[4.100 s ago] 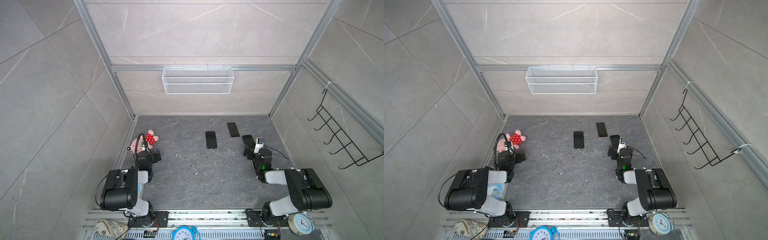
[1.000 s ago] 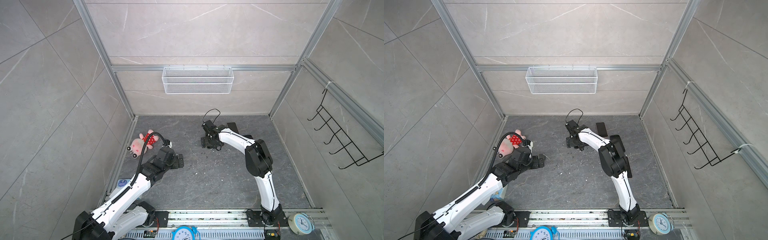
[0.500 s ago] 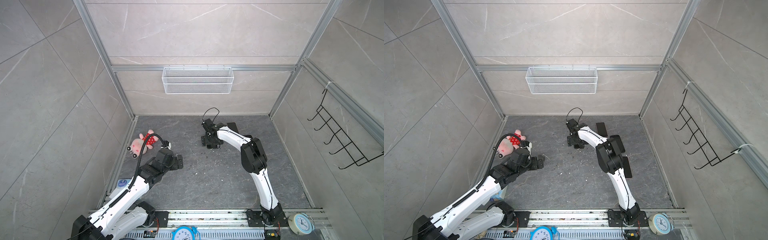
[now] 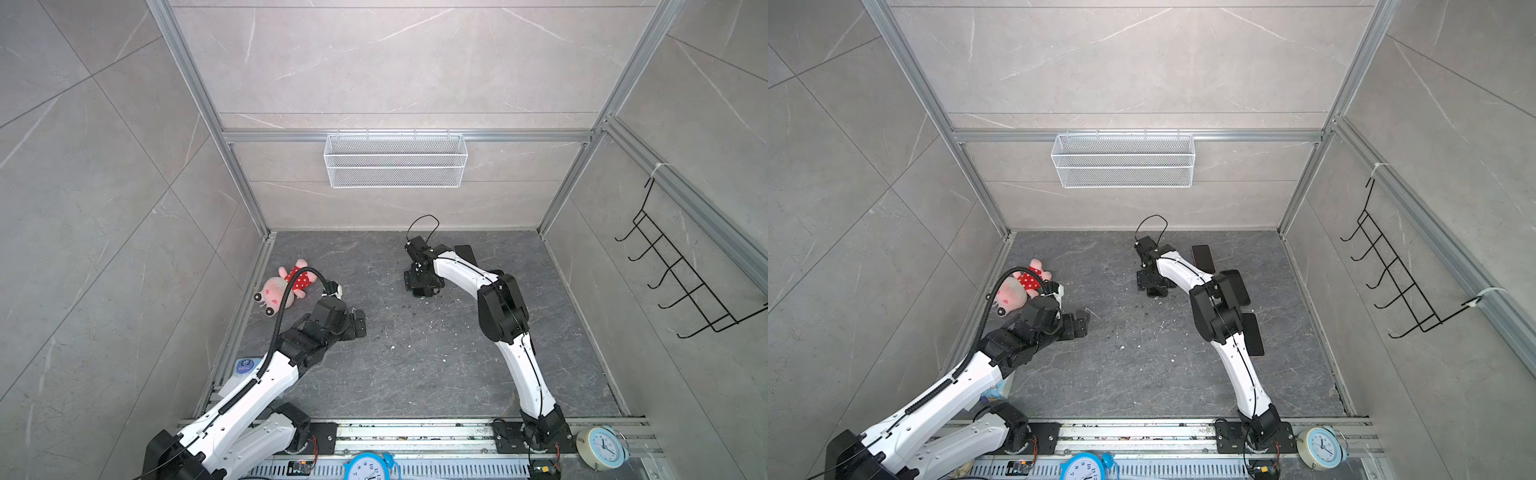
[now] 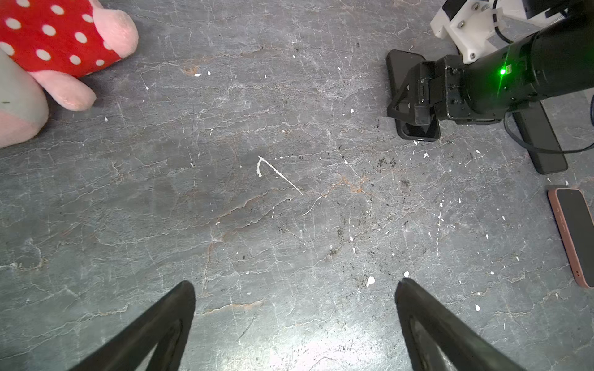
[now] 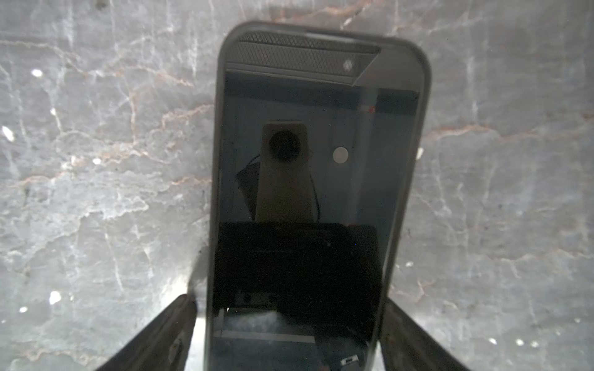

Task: Take the phone out of the phone case
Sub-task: Pick up the phone from the top-center of the table.

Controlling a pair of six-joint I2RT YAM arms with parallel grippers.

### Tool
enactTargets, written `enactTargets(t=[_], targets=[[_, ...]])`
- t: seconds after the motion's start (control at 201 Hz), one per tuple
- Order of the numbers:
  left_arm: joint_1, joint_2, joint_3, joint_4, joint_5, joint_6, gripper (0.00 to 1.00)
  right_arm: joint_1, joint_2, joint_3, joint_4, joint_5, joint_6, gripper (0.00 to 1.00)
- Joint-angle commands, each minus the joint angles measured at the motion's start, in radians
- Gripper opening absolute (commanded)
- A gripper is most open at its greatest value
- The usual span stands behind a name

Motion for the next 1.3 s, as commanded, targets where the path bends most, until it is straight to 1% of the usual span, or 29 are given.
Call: enactTargets(t=[0.0,0.08,0.239,0.423,0.548,0.643,0.717,0.922,1.031,1.116,1.295], targets=[[-0.004,0.011,0.017,0.007,-0.011,-0.007,1.0,-0.005,0.051,0.037,-0.051,-0.005,-0.013,0.85],[-0.004,0.013,0.018,0.012,-0.01,-0.007,1.0,-0.008,0.053,0.032,-0.052,-0.003,-0.015,0.82],[-0.004,0.031,0.021,0.03,0.001,-0.011,1.0,-0.016,0.059,0.025,-0.051,-0.021,-0.019,0.74],[-0.005,0.053,0.018,0.07,0.032,-0.039,1.0,-0.024,0.038,-0.001,-0.04,-0.032,-0.021,0.6],[-0.002,0.077,0.001,0.157,0.106,-0.094,1.0,-0.024,0.0,-0.035,-0.013,-0.039,-0.023,0.51],[-0.003,0.11,-0.009,0.248,0.161,-0.151,0.99,-0.024,-0.042,-0.076,0.021,-0.063,-0.026,0.46],[-0.002,0.147,-0.012,0.318,0.205,-0.195,0.99,-0.024,-0.091,-0.129,0.065,-0.077,-0.031,0.45],[-0.001,0.266,-0.011,0.468,0.249,-0.314,0.98,-0.022,-0.245,-0.32,0.201,-0.132,-0.053,0.35],[0.0,0.333,-0.016,0.56,0.273,-0.376,0.98,-0.021,-0.322,-0.425,0.274,-0.18,-0.069,0.33],[0.0,0.388,-0.016,0.625,0.302,-0.417,0.97,-0.019,-0.387,-0.511,0.33,-0.221,-0.085,0.29],[0.003,0.497,-0.005,0.735,0.36,-0.484,0.96,0.0,-0.533,-0.687,0.446,-0.308,-0.12,0.27]])
